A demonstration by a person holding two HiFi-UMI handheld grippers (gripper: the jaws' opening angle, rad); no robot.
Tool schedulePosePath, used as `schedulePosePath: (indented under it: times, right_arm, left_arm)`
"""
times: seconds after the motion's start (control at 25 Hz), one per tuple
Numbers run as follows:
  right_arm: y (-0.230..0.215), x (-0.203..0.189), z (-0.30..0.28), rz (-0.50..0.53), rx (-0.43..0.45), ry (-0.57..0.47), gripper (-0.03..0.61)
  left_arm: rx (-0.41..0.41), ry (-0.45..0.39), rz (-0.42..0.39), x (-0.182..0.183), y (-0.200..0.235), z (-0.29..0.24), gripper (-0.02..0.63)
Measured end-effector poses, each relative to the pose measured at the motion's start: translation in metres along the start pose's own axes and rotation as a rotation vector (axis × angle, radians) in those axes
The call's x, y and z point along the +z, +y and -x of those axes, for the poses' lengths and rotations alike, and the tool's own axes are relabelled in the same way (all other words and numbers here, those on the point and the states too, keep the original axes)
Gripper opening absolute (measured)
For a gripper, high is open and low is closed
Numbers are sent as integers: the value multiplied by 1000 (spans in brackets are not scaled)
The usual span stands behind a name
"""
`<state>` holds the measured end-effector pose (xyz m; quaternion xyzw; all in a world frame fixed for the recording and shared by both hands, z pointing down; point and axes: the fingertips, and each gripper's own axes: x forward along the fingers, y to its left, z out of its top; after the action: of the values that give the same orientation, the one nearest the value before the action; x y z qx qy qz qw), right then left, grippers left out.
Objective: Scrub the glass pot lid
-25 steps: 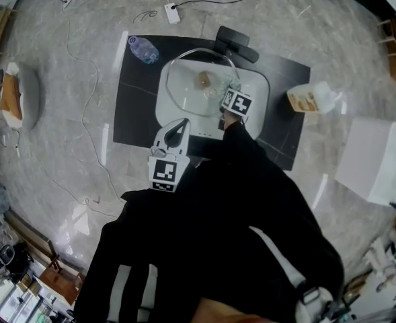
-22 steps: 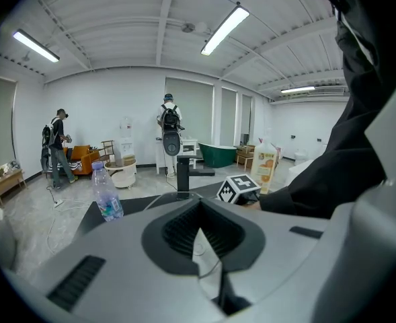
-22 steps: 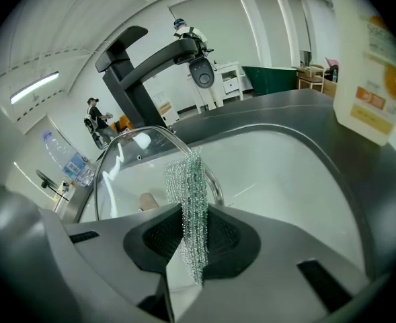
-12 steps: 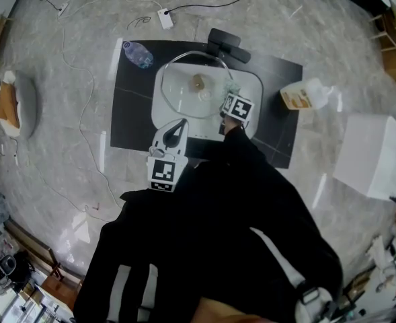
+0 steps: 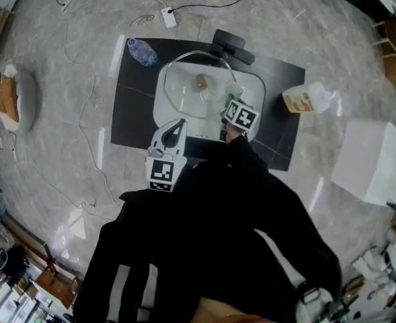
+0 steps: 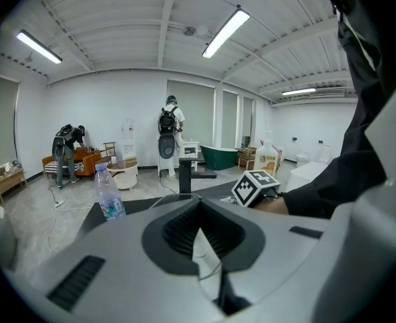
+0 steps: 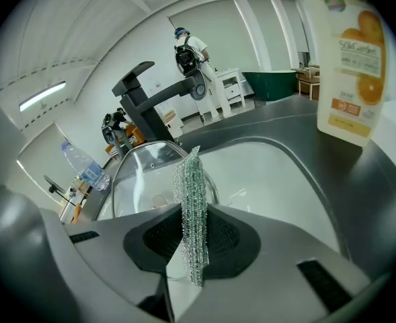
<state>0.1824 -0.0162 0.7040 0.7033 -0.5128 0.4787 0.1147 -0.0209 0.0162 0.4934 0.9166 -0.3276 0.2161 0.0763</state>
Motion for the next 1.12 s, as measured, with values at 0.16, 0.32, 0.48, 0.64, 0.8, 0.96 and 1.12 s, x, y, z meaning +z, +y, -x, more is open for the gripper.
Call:
schedulePosePath:
  times: [0.16, 0.32, 0.48, 0.64, 0.8, 0.96, 1.12]
  right_arm:
    - [20, -8, -2, 29, 40, 14, 66]
    - [48, -23, -11, 58, 104, 44, 66]
    - [77, -40, -23, 94, 162, 87, 66]
    - [104, -56, -34, 128, 222, 129, 66]
    - [130, -66, -50, 168, 269, 151, 66]
    - [151, -75, -62, 178, 306, 179, 66]
    - [175, -79, -77, 173, 377, 196, 66]
  left_arm:
    - [30, 5, 13, -4, 9, 8, 3]
    - [70, 14, 33, -12, 19, 16, 2]
    - [114, 24, 57, -19, 29, 27, 2]
    - [167, 42, 87, -31, 39, 41, 2]
    - [210, 55, 108, -40, 50, 52, 2]
    - [243, 74, 130, -50, 59, 62, 2]
    - [264, 88, 147, -57, 65, 67, 2]
